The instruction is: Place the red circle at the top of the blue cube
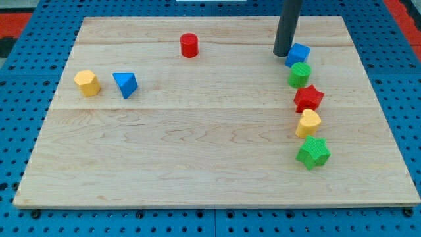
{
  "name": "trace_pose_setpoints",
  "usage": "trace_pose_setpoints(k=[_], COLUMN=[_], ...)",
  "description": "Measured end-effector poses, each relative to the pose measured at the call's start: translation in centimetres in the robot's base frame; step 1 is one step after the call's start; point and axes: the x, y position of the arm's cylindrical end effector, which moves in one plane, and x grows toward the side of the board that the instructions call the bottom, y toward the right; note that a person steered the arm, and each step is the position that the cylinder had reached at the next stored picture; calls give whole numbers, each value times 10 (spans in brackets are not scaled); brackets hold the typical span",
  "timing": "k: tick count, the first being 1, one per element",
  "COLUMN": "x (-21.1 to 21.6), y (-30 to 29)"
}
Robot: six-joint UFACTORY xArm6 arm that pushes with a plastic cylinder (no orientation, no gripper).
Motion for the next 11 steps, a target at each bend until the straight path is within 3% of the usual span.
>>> trace_pose_setpoints(k=[1, 4, 11], x=[11, 21, 9], y=[-26, -193, -232])
